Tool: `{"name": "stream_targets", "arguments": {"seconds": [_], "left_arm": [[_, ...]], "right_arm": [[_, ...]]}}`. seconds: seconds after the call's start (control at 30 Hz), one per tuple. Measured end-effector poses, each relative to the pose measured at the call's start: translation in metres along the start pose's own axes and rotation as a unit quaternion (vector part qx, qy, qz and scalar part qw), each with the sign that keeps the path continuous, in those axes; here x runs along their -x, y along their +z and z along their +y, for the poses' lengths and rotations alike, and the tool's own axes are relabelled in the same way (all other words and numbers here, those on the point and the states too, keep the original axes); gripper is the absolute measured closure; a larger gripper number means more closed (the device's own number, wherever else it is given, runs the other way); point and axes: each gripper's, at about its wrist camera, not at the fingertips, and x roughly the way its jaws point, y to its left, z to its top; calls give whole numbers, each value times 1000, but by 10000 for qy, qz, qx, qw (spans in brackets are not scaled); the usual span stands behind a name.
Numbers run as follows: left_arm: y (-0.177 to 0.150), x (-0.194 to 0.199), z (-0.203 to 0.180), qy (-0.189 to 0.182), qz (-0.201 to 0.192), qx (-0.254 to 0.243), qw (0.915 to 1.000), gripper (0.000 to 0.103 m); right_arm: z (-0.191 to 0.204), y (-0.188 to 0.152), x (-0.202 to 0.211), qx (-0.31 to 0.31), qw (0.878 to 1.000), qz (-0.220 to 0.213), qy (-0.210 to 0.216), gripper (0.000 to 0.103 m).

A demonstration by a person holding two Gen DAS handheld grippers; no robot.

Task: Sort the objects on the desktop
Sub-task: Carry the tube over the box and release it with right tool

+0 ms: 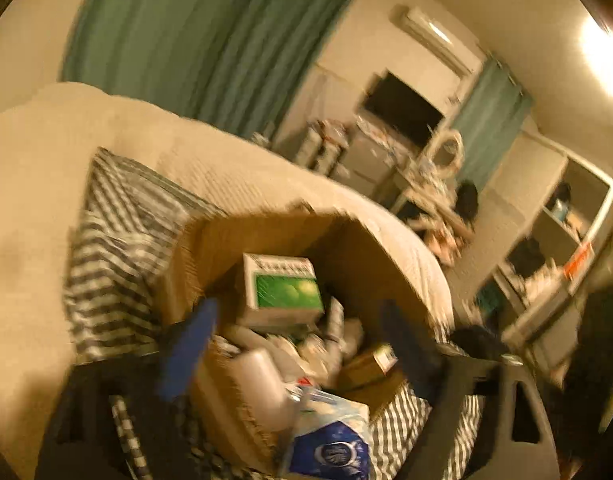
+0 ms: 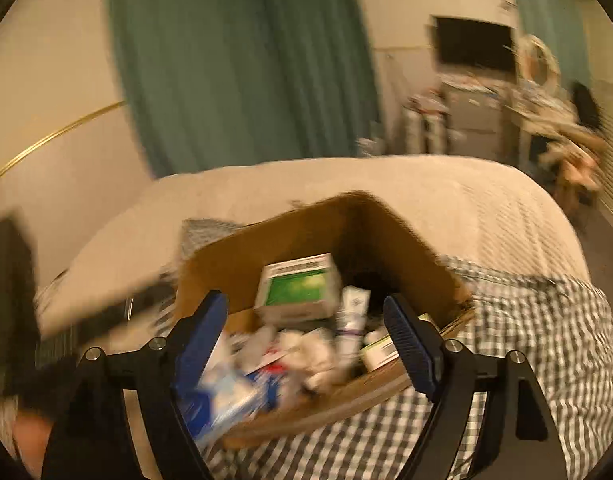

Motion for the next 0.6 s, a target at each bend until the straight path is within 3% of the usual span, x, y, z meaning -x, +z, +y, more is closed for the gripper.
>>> {"name": "stream_targets", "arguments": {"seconds": [0.1,0.17,0.23,0.3,0.37,0.4,0.43,0.53,0.6], "left_arm": [[0,11,7,427,-32,-135,9990,10],[-4,10,7,1045,75,-346,9939,10],[-8,6,10,1420,246,-415,9887,10],[-11,5,16,1445,296,-280,9887,10],[-13,6,20,1518,303,-185,9878,10],[-14,8,20,1509,320,-150,9879,10],[-15,9,19,1437,332,-131,9890,10],[-20,11,11,1269,272,-201,9913,8],[-25,9,0,1271,313,-297,9910,6]], "right_arm": [[32,-27,15,1005,9939,65,455,21],[54,-40,17,1510,9866,257,559,21],[68,-51,5,1886,9790,568,527,21],[79,-56,-14,2295,9695,845,142,22],[78,-55,-32,2594,9607,818,-564,22],[69,-46,-38,2489,9596,686,-1122,22],[57,-38,-37,2250,9630,613,-1347,21],[30,-22,-22,1402,9825,588,-1079,21],[14,-24,0,1034,9896,521,-856,15]]}}
